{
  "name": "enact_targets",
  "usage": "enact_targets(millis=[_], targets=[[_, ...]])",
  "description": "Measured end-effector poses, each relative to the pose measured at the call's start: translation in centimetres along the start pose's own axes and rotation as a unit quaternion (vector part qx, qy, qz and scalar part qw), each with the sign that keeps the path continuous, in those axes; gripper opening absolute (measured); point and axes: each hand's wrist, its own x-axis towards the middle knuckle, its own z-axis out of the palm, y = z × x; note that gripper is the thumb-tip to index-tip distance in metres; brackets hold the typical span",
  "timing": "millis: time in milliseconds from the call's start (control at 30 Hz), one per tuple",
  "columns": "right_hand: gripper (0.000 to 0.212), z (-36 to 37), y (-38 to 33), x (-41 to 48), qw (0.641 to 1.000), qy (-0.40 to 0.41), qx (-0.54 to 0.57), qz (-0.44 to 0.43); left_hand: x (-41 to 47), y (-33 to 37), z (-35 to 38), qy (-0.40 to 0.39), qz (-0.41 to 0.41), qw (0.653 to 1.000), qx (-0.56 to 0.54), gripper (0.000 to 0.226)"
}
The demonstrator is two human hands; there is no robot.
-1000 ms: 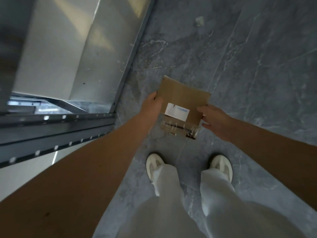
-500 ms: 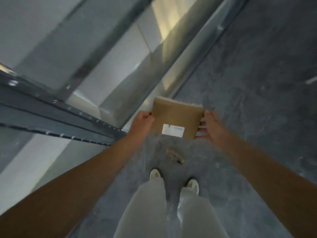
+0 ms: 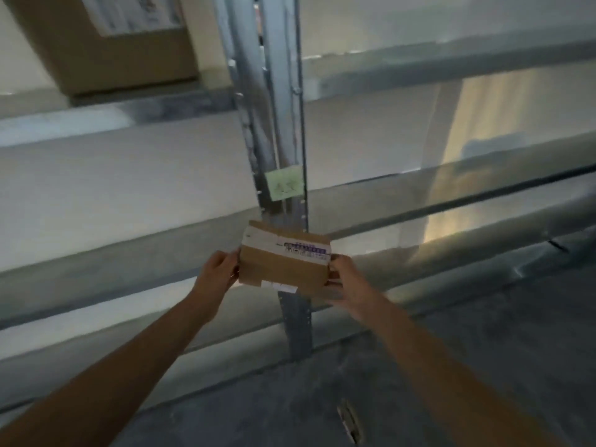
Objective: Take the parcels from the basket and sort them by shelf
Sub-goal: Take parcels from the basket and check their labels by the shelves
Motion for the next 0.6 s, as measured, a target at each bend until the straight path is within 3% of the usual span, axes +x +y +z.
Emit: enact_targets(millis=[100,267,333,433,533,600], targets=[[0.025,7.1,-1.4,-0.4,0.996,-0.071,-0.055,-0.016,-3.9,0.2,-8.5,0.065,0.025,0.997,-0.016,0.023],[0.041,20.7,-1.8,-3.6,0.978,-0.168,-0.121,-0.034,-13.8,-0.3,-21.2,0.171,0.073,0.982,0.015,0.020],[0.034,26.4,-0.8,-6.1,0.970,-0.199,-0.130,-0.044,-18.1,-1.0,-25.6,0.220,0.089,0.971,0.005,0.013],[0.016,33.8,1.4,-10.3,0.950,-0.264,-0.158,-0.052,-24.0,-3.0,-31.8,0.303,0.095,0.947,-0.047,0.012],[0.028,39.8,3.3,-14.6,0.914,-0.347,-0.200,-0.067,-29.3,-5.3,-37.2,0.375,0.058,0.911,-0.160,0.003],[0.029,42.9,4.3,-17.1,0.884,-0.400,-0.225,-0.087,-32.3,-6.6,-40.3,0.411,0.025,0.884,-0.223,0.015]])
